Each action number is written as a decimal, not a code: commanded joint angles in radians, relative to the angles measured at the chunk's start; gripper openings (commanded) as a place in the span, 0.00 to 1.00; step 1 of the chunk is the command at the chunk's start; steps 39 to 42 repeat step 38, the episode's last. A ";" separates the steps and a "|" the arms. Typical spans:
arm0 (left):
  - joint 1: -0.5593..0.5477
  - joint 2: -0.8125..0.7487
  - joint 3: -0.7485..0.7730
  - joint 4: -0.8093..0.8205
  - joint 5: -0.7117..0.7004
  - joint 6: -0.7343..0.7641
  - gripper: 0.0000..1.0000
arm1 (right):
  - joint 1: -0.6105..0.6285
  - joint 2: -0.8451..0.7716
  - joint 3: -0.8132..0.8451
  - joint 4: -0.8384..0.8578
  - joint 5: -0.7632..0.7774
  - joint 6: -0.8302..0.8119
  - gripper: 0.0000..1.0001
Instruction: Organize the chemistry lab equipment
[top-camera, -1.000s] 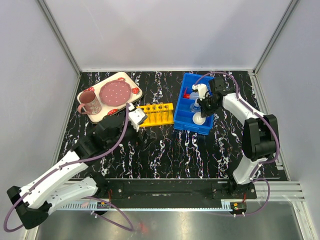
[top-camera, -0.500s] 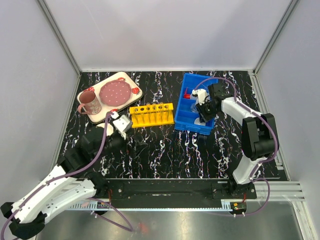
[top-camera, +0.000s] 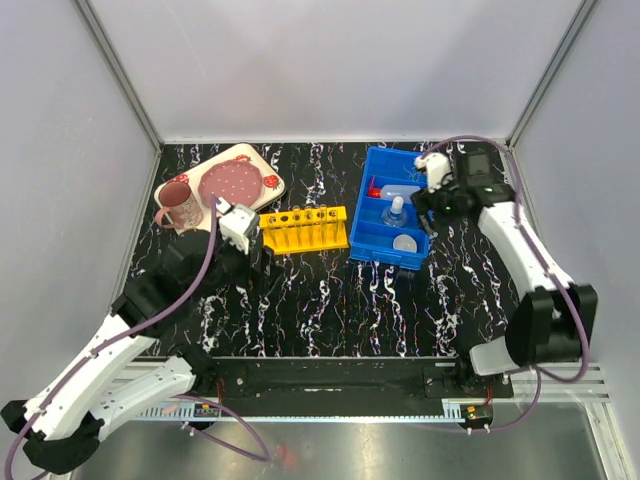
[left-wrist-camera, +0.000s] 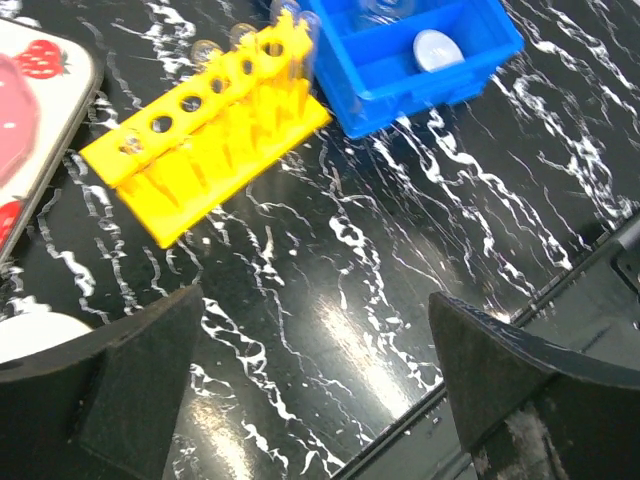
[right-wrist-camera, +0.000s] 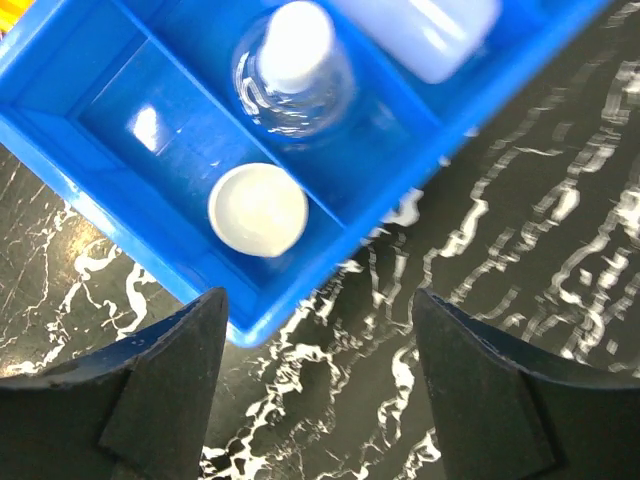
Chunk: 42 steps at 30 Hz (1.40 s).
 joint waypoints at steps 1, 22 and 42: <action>0.113 0.051 0.143 -0.033 0.009 -0.011 0.99 | -0.104 -0.175 0.046 -0.060 -0.059 0.005 0.84; 0.460 0.177 0.596 -0.093 0.117 -0.133 0.99 | -0.292 -0.369 0.511 -0.056 0.490 0.402 1.00; 0.462 0.101 0.504 -0.049 0.153 -0.137 0.99 | -0.292 -0.424 0.437 -0.030 0.457 0.364 1.00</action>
